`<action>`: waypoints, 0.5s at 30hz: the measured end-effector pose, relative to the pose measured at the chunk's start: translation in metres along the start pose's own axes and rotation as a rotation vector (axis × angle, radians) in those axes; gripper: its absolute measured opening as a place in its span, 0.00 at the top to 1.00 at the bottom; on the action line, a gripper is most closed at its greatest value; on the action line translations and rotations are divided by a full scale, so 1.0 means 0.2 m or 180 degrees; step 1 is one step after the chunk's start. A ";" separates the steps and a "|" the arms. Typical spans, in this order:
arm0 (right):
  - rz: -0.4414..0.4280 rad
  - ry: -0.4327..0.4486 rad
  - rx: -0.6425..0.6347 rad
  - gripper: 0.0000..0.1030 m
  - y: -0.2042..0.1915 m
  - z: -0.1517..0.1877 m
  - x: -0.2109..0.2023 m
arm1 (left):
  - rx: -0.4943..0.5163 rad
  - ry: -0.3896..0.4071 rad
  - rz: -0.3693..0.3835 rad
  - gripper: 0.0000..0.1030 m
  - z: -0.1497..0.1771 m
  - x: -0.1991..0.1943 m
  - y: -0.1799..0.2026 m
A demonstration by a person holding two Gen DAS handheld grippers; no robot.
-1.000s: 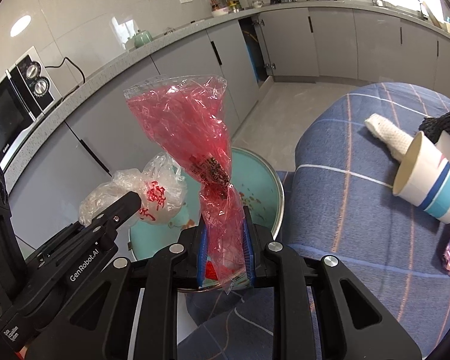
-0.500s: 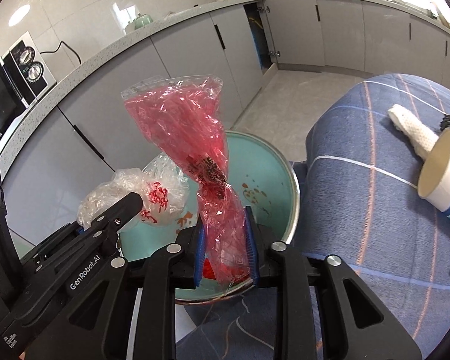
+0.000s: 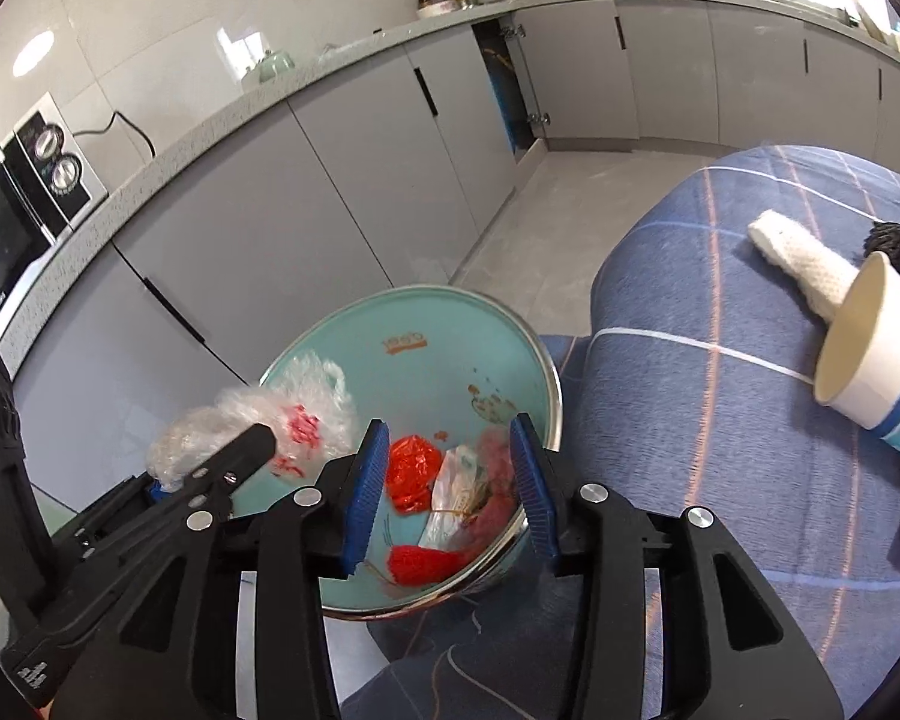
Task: Collect trash
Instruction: 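Move both open tools back toward the remaining trash on the table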
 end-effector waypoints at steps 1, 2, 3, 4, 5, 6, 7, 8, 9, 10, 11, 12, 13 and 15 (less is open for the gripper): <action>0.0020 0.0030 0.0011 0.59 0.01 0.00 -0.02 | 0.0001 0.0025 -0.0023 0.46 0.00 -0.01 0.01; 0.0076 0.0102 0.0008 0.59 0.01 0.01 -0.06 | 0.0012 0.0050 -0.0055 0.40 -0.01 -0.02 0.01; 0.0122 0.0174 -0.0016 0.59 0.02 0.02 -0.09 | 0.0044 0.0089 -0.0123 0.37 -0.01 -0.04 0.02; 0.0154 0.0228 -0.0039 0.59 0.03 0.03 -0.12 | 0.0085 0.0141 -0.0220 0.28 -0.01 -0.06 0.03; 0.0192 0.0287 -0.0063 0.58 0.03 0.03 -0.15 | 0.0113 0.0190 -0.0298 0.21 -0.01 -0.08 0.05; 0.0228 0.0344 -0.0072 0.58 0.04 0.04 -0.18 | 0.0150 0.0249 -0.0373 0.20 -0.01 -0.10 0.06; 0.0248 0.0382 -0.0057 0.58 0.05 0.05 -0.21 | 0.0181 0.0283 -0.0406 0.18 -0.01 -0.11 0.07; 0.0257 0.0400 -0.0034 0.58 0.07 0.06 -0.23 | 0.0194 0.0293 -0.0402 0.17 -0.01 -0.12 0.08; 0.0261 0.0403 -0.0014 0.58 0.08 0.06 -0.24 | 0.0194 0.0293 -0.0386 0.16 -0.01 -0.13 0.09; 0.0268 0.0406 0.0013 0.58 0.10 0.06 -0.26 | 0.0192 0.0293 -0.0372 0.15 -0.01 -0.14 0.10; 0.0276 0.0408 0.0033 0.58 0.11 0.06 -0.26 | 0.0198 0.0293 -0.0354 0.14 -0.01 -0.14 0.12; 0.0290 0.0413 0.0064 0.58 0.13 0.07 -0.27 | 0.0208 0.0292 -0.0346 0.13 -0.01 -0.15 0.12; 0.0303 0.0417 0.0097 0.58 0.14 0.07 -0.28 | 0.0228 0.0288 -0.0336 0.12 0.00 -0.15 0.14; 0.0319 0.0423 0.0145 0.57 0.16 0.08 -0.30 | 0.0253 0.0279 -0.0328 0.11 0.00 -0.16 0.16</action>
Point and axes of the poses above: each gripper's, at about its wrist camera, not at the fingertips, and x roughly the way its jaws point, y to its right, z to its underside, the point moved 1 cm from there along x, roughly the way its jaws point, and after that the axes turned 6 degrees about z, right-handed, at the moved point
